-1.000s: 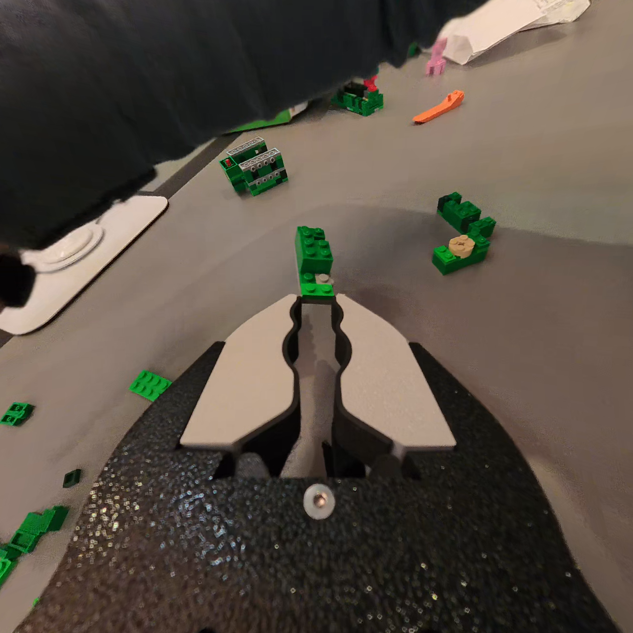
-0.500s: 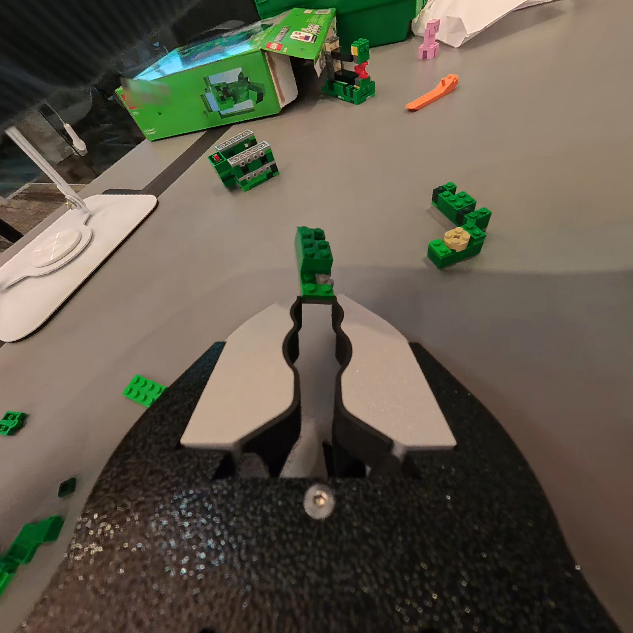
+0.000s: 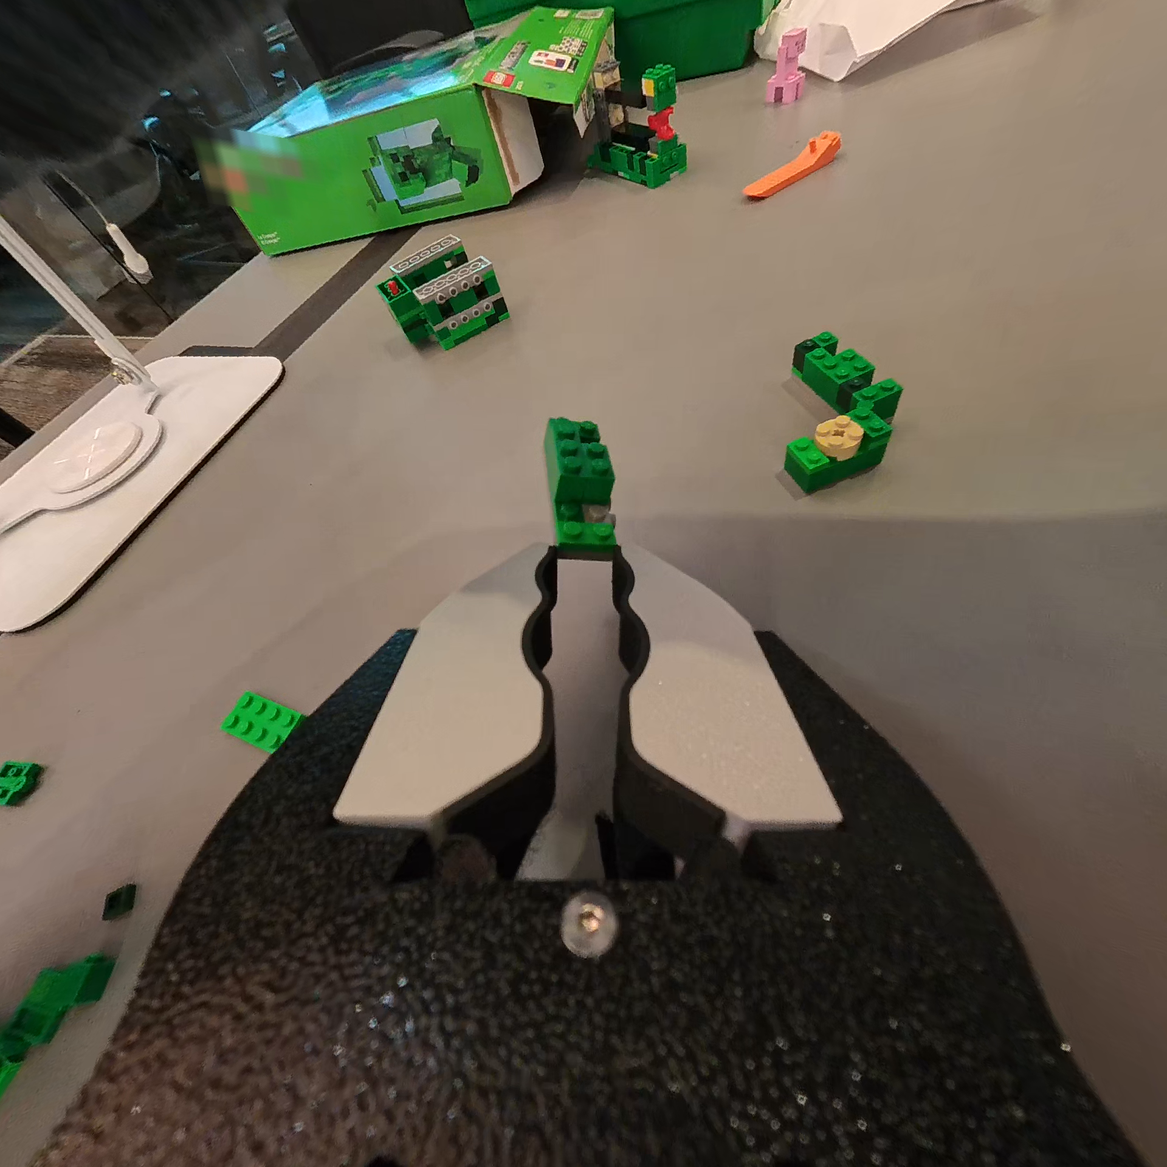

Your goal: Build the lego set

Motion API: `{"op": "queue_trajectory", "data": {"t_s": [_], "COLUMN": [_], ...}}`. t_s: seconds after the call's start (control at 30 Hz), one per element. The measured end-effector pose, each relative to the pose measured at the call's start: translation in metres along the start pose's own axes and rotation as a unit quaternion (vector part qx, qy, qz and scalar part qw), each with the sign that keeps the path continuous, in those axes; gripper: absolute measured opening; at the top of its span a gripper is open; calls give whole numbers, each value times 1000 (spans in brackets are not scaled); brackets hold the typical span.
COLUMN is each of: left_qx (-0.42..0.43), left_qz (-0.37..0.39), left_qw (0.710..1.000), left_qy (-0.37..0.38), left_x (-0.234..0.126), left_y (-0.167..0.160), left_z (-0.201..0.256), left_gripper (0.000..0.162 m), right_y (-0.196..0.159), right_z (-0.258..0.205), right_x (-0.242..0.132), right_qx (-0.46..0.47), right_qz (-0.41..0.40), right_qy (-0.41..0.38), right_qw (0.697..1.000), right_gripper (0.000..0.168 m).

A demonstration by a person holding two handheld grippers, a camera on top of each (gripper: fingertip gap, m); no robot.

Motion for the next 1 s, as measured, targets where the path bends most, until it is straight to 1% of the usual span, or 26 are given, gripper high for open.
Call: {"op": "queue_trajectory", "data": {"t_s": [0.1,0.17,0.43,0.53,0.77,0.87,1.0], "left_qx": [1,2,1,2,6,5,4], "left_qz": [-2,-3,-5,-8,-14,-13,-11], "left_qw": [1000,1000,1000,1000,1000,1000,1000], "left_qy": [-1,-1,-3,-4,-6,-6,-4], "left_x": [0,1,1,1,2,2,1], "left_y": [0,0,0,0,-1,-1,-1], "left_z": [0,0,0,0,1,1,1], "left_gripper": [16,16,16,16,16,16,16], "right_y": [-2,-4,-3,-4,-4,-4,-13], "right_z": [-2,-5,-12,-15,-18,-18,-16], "right_x": [2,4,-2,-3,5,5,-7], "right_qx": [-16,-11,-30,-32,-42,-44,-73], "right_qz": [-1,-4,20,17,21,18,7], "right_qy": [-12,2,3,18,3,1,-5], "right_qw": [1000,1000,999,999,999,999,997], "right_gripper": [1,13,9,9,13,8,7]}}
Point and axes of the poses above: each gripper's, where its closed fingertips meet, x out along the fingers, y out of its top, z = x × y across the jaws, the point moved 10 cm from there along -x, back along the fingers, and after that the axes turned 8 degrees about -y, right-handed, at the moved point
